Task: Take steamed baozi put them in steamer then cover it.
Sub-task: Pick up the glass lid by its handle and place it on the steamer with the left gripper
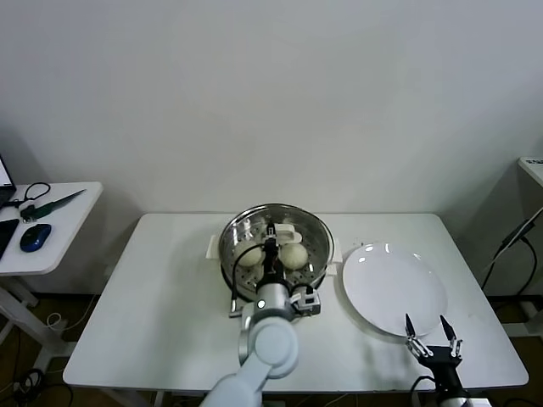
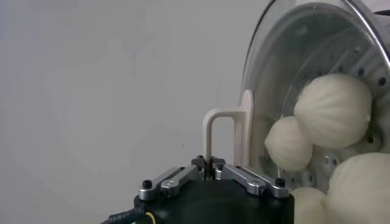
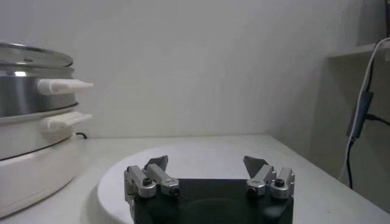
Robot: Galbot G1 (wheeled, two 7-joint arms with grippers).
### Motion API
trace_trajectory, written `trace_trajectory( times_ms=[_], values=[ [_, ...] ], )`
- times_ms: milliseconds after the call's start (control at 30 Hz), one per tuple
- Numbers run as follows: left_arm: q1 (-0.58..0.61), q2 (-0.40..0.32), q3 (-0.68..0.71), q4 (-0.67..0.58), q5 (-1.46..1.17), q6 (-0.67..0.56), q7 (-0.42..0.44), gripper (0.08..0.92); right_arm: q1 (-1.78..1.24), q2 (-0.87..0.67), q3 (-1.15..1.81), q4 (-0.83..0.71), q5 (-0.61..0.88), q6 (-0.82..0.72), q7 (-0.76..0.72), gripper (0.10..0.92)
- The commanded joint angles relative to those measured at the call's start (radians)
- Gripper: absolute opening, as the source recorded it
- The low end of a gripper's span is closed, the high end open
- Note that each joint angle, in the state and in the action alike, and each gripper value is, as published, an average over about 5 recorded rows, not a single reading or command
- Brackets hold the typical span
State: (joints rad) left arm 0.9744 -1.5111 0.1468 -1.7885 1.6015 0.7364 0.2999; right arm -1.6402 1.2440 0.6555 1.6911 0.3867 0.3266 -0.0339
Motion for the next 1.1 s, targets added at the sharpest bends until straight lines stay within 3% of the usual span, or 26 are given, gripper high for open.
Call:
trace_trajectory(
  times_ms=[33, 833, 933, 1100],
  values=[
    [-0.005, -0.020, -0.003, 0.043, 0.029, 0.013, -0.030, 0.137, -0.010, -0.006, 0.001, 0.003, 0.012, 0.012, 0.007, 0.823],
    [0.008, 0.004, -0.028, 0.054, -0.005, -0.002, -0.082, 0.138, -0.023, 0.012, 0.005, 0.012, 0.007, 0.023, 0.011, 0.823],
    [0.012, 0.019, -0.027, 0.039, -0.039, 0.001, -0.083, 0.170, -0.023, 0.012, 0.005, 0.014, 0.007, 0.020, 0.010, 0.823],
    [0.020, 0.047, -0.010, -0.024, -0.177, 0.023, -0.093, 0.307, -0.018, 0.013, 0.005, 0.018, 0.009, 0.013, 0.016, 0.823]
  ],
)
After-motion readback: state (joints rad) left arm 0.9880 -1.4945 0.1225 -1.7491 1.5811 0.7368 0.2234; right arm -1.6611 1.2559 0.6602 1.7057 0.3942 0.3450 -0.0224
